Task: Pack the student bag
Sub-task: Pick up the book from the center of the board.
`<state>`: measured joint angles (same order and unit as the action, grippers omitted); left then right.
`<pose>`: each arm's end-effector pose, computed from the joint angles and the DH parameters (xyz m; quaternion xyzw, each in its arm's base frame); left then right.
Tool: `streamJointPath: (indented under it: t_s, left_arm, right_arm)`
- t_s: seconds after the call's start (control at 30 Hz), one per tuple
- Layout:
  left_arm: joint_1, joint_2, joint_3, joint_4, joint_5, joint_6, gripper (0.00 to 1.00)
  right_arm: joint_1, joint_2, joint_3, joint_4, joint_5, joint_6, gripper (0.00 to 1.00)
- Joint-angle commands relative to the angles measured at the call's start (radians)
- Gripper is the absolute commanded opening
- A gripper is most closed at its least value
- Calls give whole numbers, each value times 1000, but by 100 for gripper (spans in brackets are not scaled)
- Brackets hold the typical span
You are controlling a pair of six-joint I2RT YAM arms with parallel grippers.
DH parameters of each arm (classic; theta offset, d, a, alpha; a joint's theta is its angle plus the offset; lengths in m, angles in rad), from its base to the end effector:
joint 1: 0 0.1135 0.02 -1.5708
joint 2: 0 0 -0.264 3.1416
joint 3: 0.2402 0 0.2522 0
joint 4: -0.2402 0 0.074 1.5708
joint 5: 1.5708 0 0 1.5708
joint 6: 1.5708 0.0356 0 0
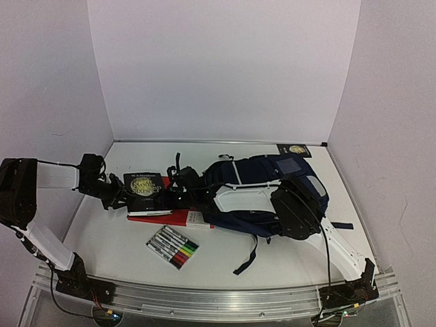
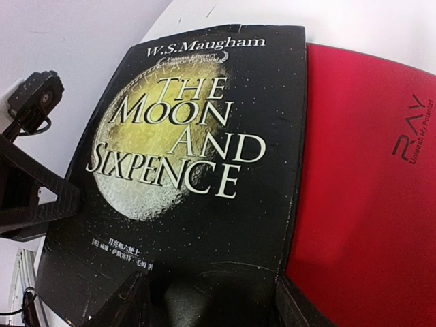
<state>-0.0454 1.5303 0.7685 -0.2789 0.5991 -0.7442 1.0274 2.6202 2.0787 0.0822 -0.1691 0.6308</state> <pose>0.2791 -0.0328 0.1624 -0.2430 0.8929 -0.3591 0.1215 0.2987 0.5060 0.1218 -0.2104 0.8211 0.4361 0.3022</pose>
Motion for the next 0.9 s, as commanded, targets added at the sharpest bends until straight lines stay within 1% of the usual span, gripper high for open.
streamJointPath:
  t_s: [0.0, 0.2, 0.33, 0.47, 0.63, 0.7, 0.73, 0.83, 0.87]
  left_arm:
    - [-17, -64, -15, 164, 102, -61, 23]
    - [-17, -115, -19, 193, 114, -103, 7]
    - [-17, -151, -12, 196, 132, -116, 0]
    - [-16, -168, -2, 169, 124, -123, 0]
    - [-12, -199, 16, 128, 88, -109, 0]
    - [-11, -196, 29, 104, 84, -92, 0]
    - [-10, -195, 32, 95, 84, -86, 0]
    - [-8, -196, 35, 94, 96, -75, 0]
    - [-8, -197, 37, 93, 97, -71, 0]
  right_arm:
    - [42, -30, -30, 106, -141, -12, 56]
    - [41, -77, -67, 126, -147, -13, 56]
    - [41, -147, -96, 131, -167, -13, 56]
    - [42, -257, -163, 131, -142, -44, 61]
    - [41, -418, -275, 109, -55, -111, 71]
    - [40, -483, -320, 67, -1, -149, 77]
    - [40, -509, -334, 41, 25, -165, 78]
    - [42, -576, -366, -75, 143, -233, 84]
    - [41, -593, -379, -120, 211, -253, 86]
